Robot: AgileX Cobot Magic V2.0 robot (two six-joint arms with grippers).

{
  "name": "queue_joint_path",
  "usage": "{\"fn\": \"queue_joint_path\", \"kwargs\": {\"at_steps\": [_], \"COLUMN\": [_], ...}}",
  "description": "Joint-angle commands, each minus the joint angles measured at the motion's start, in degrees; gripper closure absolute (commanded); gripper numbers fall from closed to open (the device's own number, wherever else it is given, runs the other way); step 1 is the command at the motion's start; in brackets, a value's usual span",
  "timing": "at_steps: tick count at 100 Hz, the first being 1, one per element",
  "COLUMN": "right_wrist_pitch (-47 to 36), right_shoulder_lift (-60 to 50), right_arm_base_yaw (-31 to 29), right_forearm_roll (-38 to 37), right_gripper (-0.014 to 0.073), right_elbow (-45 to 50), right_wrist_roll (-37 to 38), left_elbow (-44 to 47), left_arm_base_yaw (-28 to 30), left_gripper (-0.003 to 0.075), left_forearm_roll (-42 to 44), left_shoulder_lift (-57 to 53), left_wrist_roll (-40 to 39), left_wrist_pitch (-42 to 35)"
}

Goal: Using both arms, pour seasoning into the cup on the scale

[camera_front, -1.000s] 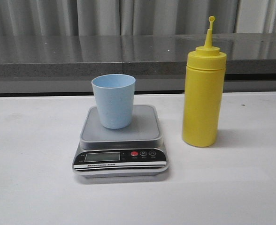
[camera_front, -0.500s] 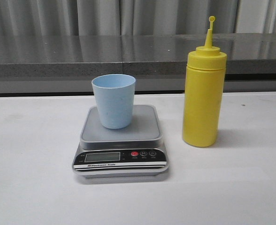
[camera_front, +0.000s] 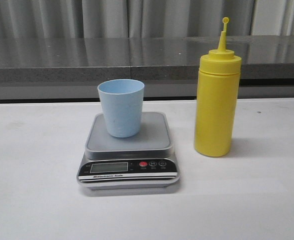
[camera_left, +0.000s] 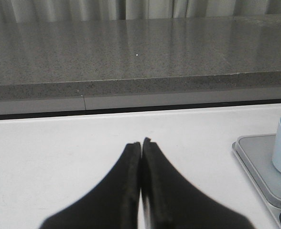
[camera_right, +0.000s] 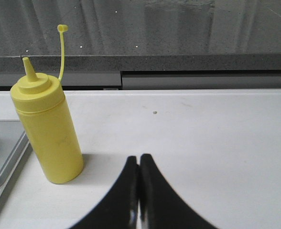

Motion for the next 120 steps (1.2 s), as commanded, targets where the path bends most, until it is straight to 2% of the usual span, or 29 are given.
{"fn": "queue_joint_path", "kwargs": {"at_steps": [1, 21, 41, 61, 81, 120], "right_wrist_pitch": [-4.1, -4.2, -4.1, -3.8, -3.8, -5.1], "right_shoulder_lift": [0.2, -4.7, -14.6, -23.7, -23.5, -23.5], "right_arm_base_yaw": [-0.3, -0.3, -0.3, -0.3, -0.4, -0.4], "right_forearm_roll": [-1.2, -6.5, -6.5, -2.7, -1.7, -1.8], "right_gripper": [0.0713, 0.0713, 0.0713, 0.0713, 0.0713, 0.0713], "right_elbow": [-0.9, 1.2, 5.1, 8.5, 11.8, 17.7], "right_wrist_roll": [-0.5, -0.6, -4.1, -10.3, -14.0, -14.0], "left_elbow": [-1.4, -1.4, -1.4, -1.4, -1.4, -1.4], "left_arm_base_yaw": [0.0, 0.0, 0.0, 0.0, 0.0, 0.0], "left_gripper": [0.0738, 0.0738, 0.0738, 0.0738, 0.0738, 0.0738], "left_forearm_roll": [-0.5, -0.5, -0.5, -0.5, -0.5, -0.5], "left_shoulder_lift": [0.4, 0.4, 0.4, 0.4, 0.4, 0.4], "left_wrist_roll": [-0.3, -0.3, -0.3, -0.3, -0.3, -0.3], "left_wrist_pitch": [-5.1, -5.1, -5.1, -5.1, -5.1, -5.1]}}
